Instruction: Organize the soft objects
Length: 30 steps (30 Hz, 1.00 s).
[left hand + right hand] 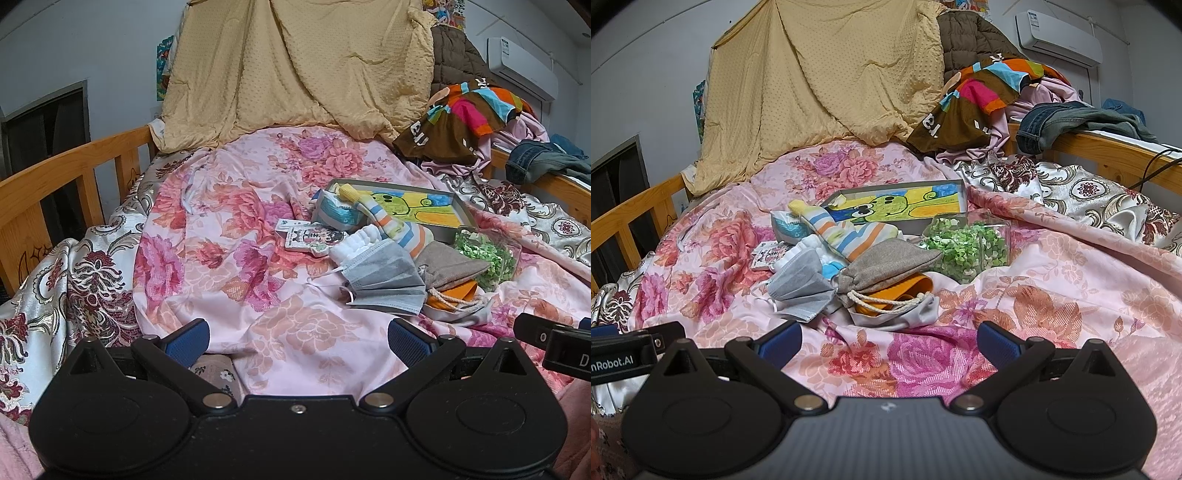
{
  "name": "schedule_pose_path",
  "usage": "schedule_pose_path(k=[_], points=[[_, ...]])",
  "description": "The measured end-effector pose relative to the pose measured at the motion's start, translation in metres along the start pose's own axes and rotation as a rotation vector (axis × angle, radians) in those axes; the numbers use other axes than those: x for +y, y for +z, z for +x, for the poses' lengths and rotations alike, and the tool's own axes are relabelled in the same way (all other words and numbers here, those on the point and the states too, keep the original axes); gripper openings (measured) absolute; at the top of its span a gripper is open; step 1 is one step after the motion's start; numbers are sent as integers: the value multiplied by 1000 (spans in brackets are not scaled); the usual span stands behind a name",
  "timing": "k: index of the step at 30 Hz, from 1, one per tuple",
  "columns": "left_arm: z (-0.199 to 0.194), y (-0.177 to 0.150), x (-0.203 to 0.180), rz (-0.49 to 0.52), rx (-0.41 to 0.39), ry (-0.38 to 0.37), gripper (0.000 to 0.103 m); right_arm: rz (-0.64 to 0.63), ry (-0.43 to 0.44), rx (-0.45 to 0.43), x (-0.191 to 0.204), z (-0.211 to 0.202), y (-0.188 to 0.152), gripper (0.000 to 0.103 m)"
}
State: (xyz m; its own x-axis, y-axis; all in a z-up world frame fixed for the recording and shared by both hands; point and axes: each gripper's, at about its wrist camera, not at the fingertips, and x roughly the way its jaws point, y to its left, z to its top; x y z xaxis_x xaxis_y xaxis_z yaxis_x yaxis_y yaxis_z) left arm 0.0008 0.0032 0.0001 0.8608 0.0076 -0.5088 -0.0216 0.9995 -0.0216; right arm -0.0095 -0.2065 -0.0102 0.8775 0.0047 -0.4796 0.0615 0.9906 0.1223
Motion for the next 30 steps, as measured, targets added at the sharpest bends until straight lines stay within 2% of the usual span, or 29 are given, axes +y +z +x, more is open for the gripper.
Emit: schedule_pose_path(k=[15, 30], points=[[0, 0, 0, -2, 1, -2, 102, 1, 0, 1, 0, 0, 0, 103], [-1, 1, 2, -51, -13, -48, 102, 1, 1, 1, 0, -2, 0, 103]])
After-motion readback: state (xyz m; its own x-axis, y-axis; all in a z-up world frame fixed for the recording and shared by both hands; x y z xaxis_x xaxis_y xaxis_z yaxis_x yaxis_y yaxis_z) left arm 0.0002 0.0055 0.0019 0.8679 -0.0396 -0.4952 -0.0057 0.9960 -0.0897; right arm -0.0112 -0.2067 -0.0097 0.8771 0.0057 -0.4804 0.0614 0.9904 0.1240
